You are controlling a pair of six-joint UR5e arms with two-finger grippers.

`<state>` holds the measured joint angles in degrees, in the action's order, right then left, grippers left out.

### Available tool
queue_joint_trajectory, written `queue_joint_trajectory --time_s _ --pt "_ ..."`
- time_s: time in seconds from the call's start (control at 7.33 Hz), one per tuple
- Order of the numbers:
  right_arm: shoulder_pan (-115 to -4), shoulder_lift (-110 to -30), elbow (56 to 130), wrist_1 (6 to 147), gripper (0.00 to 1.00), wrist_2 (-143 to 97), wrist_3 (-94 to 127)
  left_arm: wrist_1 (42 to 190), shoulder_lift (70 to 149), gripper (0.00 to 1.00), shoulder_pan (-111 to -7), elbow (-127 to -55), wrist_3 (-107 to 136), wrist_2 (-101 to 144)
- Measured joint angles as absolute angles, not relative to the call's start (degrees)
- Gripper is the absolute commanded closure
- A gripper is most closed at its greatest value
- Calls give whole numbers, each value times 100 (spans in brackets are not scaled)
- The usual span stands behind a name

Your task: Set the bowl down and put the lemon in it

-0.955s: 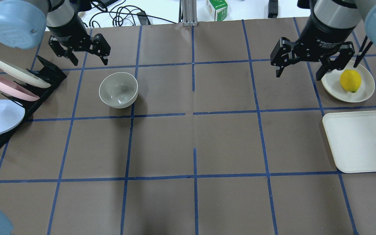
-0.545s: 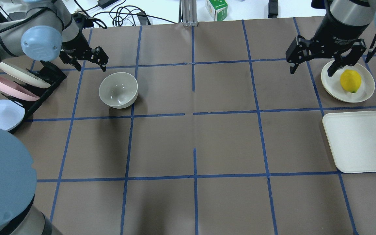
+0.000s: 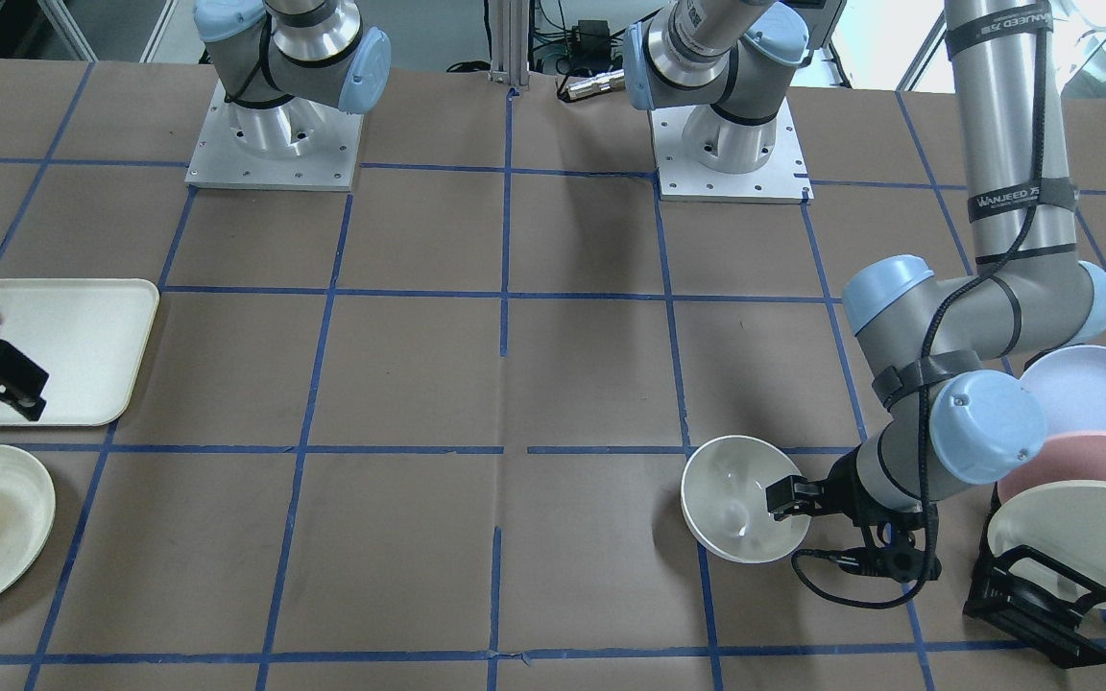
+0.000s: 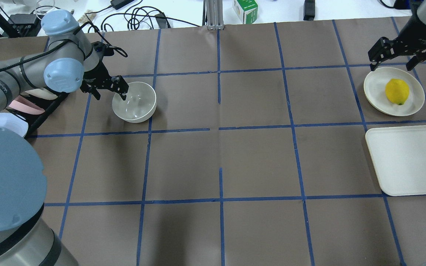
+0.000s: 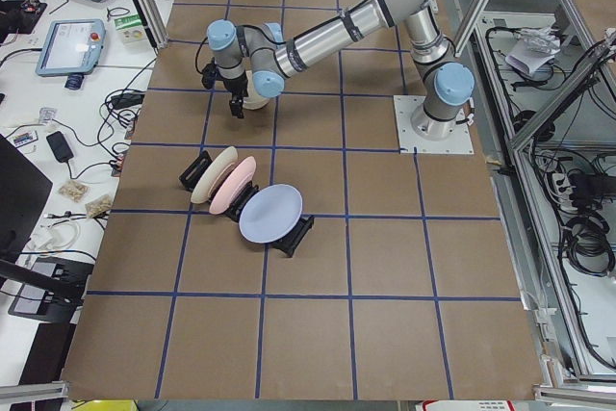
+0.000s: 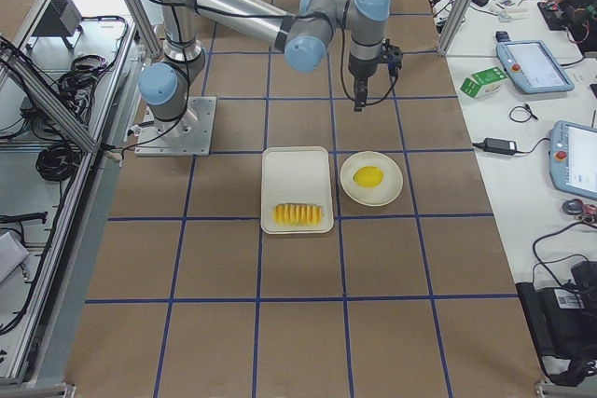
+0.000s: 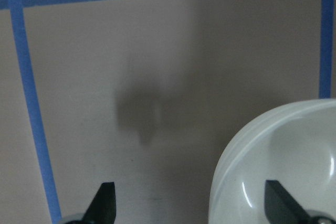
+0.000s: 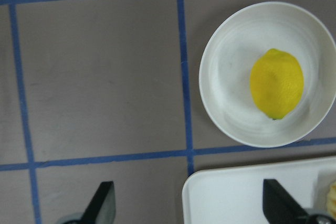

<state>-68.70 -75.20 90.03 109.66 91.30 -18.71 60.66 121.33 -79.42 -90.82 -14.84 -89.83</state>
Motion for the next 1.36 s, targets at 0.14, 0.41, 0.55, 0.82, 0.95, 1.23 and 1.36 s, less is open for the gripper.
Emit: queue_joint_trajectory --time_s 0.14,0.41,0.55,0.82,0.95,1.23,1.36 --pt "-6766 -7333 8988 11243 0 9203 -2058 5861 12130 34 -7950 -9248 -1453 -8981" --pt "-6640 -6847 8980 11828 0 9203 -2238 5719 12127 89 -7960 -9344 -1436 -8828" --pt "-6598 -6620 8980 12128 0 9197 -2391 5711 12120 100 -7961 -9342 -1449 -8658" --pt "-6481 -6409 8948 12323 0 9198 -2559 5717 12070 100 -7960 -9332 -1467 -8548" --pt "-6382 -6348 8900 12314 0 9197 -2660 5727 12039 100 -7960 -9334 -1453 -8552" --pt "-6183 -6157 8862 12316 0 9254 -2920 5786 11965 100 -7981 -9302 -1396 -8530" --pt "-6105 -6074 8868 12325 0 9309 -2916 5870 11860 100 -8057 -9284 -1293 -8431"
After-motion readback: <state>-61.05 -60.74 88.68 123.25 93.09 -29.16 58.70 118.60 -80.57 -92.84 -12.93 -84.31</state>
